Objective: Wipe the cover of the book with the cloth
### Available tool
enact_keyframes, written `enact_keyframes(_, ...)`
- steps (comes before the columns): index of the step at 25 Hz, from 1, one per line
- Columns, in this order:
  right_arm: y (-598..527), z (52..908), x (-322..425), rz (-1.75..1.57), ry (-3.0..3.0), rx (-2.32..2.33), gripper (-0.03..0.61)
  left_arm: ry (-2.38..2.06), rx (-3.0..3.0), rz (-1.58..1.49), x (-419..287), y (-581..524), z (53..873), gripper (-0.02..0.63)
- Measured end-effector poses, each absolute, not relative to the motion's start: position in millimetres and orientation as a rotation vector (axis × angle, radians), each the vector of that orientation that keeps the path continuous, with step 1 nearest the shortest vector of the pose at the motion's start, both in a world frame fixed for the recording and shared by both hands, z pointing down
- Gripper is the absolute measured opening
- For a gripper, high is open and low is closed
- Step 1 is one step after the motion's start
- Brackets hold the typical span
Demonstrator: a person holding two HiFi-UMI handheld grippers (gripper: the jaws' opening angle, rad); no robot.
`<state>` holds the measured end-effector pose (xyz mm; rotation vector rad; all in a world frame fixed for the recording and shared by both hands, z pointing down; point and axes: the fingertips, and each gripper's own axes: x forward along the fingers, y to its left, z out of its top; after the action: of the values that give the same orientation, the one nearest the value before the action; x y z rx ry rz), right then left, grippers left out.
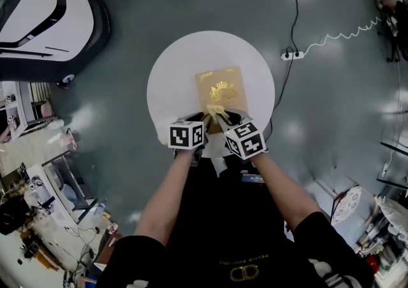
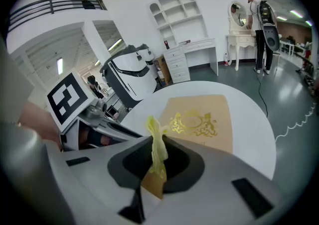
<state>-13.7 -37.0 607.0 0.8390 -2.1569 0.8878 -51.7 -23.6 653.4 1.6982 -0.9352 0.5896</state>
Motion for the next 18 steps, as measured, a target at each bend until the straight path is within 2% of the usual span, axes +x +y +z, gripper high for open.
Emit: enact_keyframes(18,-41.1,630.4,-2.2,0.681,-2.087,0.857,0.091,-0.931,1.701,0.598,-50.8,-23.9,654.7,0.106)
